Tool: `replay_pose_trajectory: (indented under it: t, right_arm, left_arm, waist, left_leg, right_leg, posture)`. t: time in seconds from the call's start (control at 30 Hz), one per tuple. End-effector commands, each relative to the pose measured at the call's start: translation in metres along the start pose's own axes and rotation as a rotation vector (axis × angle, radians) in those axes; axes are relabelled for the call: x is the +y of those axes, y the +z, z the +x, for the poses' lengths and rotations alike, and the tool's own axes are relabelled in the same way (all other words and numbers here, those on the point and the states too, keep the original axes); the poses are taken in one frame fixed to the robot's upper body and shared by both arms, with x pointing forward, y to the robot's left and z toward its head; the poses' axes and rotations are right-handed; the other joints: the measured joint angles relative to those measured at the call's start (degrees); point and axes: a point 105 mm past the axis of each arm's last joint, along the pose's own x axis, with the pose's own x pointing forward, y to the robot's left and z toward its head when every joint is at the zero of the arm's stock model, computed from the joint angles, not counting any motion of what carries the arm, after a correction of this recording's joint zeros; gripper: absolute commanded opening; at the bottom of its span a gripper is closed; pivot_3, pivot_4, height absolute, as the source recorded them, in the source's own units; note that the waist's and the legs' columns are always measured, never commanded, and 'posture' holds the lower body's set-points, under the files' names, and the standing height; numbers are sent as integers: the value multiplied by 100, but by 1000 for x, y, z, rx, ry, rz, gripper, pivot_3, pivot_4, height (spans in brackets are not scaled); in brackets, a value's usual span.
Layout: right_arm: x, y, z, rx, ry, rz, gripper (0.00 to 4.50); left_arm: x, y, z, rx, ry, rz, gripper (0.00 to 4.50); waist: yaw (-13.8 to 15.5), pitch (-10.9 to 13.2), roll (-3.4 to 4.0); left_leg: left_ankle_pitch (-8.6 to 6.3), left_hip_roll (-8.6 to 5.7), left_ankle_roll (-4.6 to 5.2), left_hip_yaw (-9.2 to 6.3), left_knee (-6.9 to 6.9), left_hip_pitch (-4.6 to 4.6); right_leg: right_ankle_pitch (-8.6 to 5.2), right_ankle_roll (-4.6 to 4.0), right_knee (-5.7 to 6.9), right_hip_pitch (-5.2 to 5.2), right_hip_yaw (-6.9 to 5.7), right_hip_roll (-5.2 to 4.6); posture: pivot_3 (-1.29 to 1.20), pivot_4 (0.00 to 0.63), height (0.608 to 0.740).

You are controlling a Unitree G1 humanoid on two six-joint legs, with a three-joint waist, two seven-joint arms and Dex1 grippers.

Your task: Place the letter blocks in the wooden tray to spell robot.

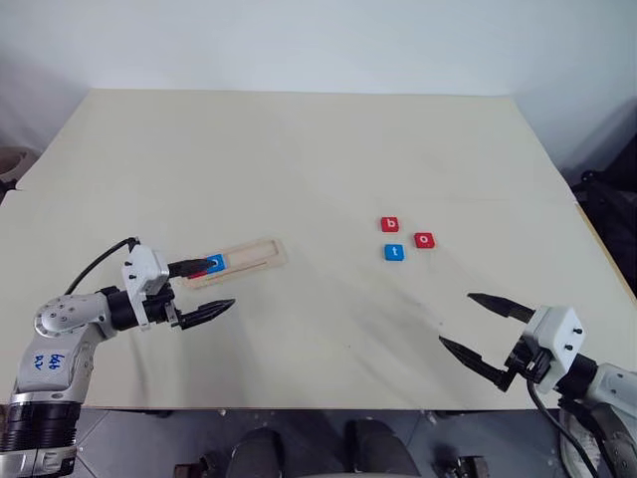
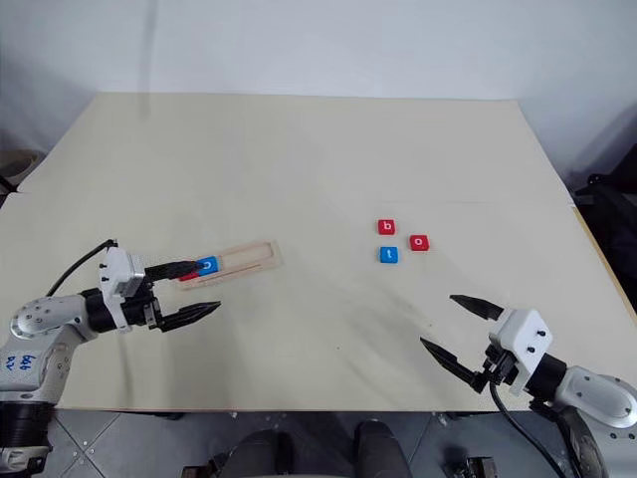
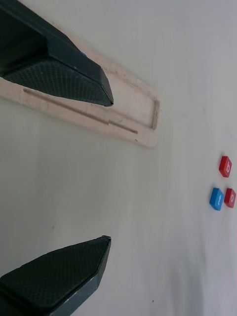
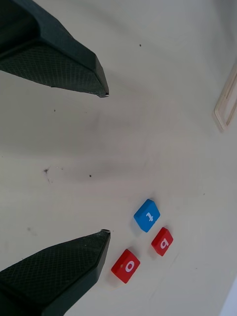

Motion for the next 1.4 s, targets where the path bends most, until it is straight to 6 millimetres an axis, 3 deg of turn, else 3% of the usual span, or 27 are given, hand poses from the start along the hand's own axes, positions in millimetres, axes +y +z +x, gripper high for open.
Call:
replay_pose_trajectory:
  t: [0.03,0.23,0.47,0.57,0.67,1.0,1.2,1.4]
  right_arm:
    - [-1,5,3,-16,21,-23,4500]
    - [7,17,28,-102,104,-8,4500]
    - [30,50,59,-243,239,-60,4500]
    - [39,59,62,-275,282,-88,4500]
    - [40,62,62,-290,271,-91,4500]
    - [30,52,54,-250,195,-70,4500]
    - [30,53,53,-238,193,-51,4500]
    - [32,54,50,-233,172,-33,4500]
  left_arm:
    - [4,10,0,-7,31,65,4463]
    - [13,-1,-35,-24,218,-7,4463]
    - [13,-46,-104,61,490,-128,4463]
    - [6,-56,-116,67,506,-185,4463]
    - [6,-54,-112,51,481,-194,4463]
    - [25,-16,-72,25,275,-58,4463]
    - [50,-15,-48,159,97,34,4463]
    - [68,-27,-32,232,23,32,4463]
  waist:
    - [0,0,0]
    - [-38,0,0]
    - [-20,0,0]
    - [18,-2,-5]
    - [45,-9,-15]
    - [-16,-13,-21]
    - [1,-8,-13]
    - [2,-9,-20]
  left_leg:
    - [0,0,0,0,0,0]
    - [-1,12,-2,6,2,2]
    - [-3,35,-1,11,9,-1]
    - [-6,35,3,7,10,-3]
    - [-13,29,15,1,10,-7]
    - [-16,30,9,9,11,-1]
    - [-10,19,-10,31,18,-4]
    - [-13,28,-9,116,49,-32]
  right_leg:
    - [0,0,0,0,0,0]
    - [0,0,12,-7,2,0]
    - [-2,-5,30,-24,2,-1]
    - [-3,-7,30,-23,-4,-6]
    - [-4,-9,29,-19,-15,-18]
    - [-5,-10,29,-16,-15,-6]
    - [-8,-15,46,-31,-14,13]
    - [-8,-14,74,-80,-13,13]
  posture:
    - [0,150,740]
    - [0,150,740]
    - [0,150,740]
    - [0,150,740]
    - [0,150,740]
    - [0,150,740]
    - [0,150,740]
    - [0,150,740]
